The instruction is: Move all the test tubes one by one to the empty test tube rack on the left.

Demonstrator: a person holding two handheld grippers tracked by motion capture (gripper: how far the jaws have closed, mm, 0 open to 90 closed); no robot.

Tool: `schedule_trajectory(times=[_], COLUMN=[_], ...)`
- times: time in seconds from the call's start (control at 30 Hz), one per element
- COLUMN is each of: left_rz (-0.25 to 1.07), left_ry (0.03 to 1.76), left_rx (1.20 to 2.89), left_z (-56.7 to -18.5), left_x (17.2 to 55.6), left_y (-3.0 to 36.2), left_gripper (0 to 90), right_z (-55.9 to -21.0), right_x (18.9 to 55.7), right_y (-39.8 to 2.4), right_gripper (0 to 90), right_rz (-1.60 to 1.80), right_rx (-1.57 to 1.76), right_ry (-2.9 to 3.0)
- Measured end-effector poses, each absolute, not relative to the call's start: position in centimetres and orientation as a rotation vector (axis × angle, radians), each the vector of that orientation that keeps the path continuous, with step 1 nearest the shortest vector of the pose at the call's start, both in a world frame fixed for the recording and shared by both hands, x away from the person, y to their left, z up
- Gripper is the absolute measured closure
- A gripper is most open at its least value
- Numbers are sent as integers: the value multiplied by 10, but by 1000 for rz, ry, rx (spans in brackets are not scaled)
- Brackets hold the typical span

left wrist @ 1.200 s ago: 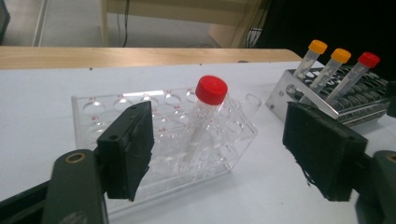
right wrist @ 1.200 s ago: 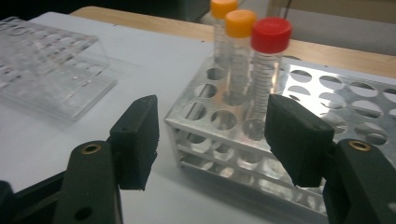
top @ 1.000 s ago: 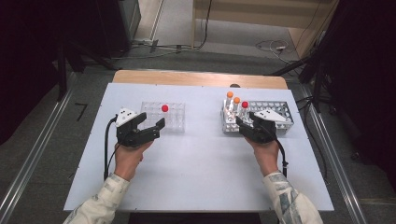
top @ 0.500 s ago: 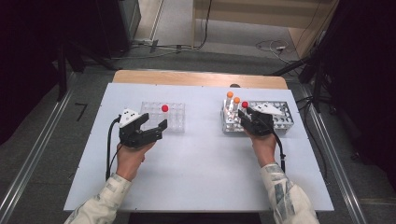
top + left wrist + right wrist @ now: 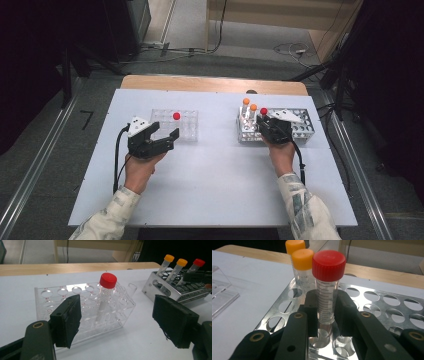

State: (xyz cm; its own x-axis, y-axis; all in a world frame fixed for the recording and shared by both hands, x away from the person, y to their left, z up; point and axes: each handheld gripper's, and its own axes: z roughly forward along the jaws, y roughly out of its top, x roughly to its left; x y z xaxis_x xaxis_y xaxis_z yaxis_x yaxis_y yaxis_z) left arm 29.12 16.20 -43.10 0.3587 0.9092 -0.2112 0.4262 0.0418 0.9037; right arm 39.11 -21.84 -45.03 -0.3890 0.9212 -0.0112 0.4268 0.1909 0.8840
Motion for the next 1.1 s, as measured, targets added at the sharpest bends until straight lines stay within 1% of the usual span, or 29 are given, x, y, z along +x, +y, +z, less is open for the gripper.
schedule_trajectory(times=[0.2, 0.57, 0.73, 0.93, 1.1], left_rz=[578, 597, 617, 619, 617], left_ry=[1238, 1254, 1243, 1231, 1218], left_rx=[1563, 1575, 1580, 1579, 1576], left_z=[-431, -430, -428, -425, -422], left_x=[291, 291, 289, 287, 284], left_y=[163, 161, 160, 158, 157], left_gripper=[230, 170, 168, 169, 169], right_z=[-439, -411, -400, -393, -393], right_x=[387, 374, 363, 351, 343], right_y=[-221, -227, -227, -217, -201], right_gripper=[715, 716, 716, 715, 716], right_rz=[1162, 1241, 1290, 1355, 1383], right_rx=[1241, 1195, 1160, 1112, 1065], right_ry=[1876, 1809, 1818, 1883, 1951])
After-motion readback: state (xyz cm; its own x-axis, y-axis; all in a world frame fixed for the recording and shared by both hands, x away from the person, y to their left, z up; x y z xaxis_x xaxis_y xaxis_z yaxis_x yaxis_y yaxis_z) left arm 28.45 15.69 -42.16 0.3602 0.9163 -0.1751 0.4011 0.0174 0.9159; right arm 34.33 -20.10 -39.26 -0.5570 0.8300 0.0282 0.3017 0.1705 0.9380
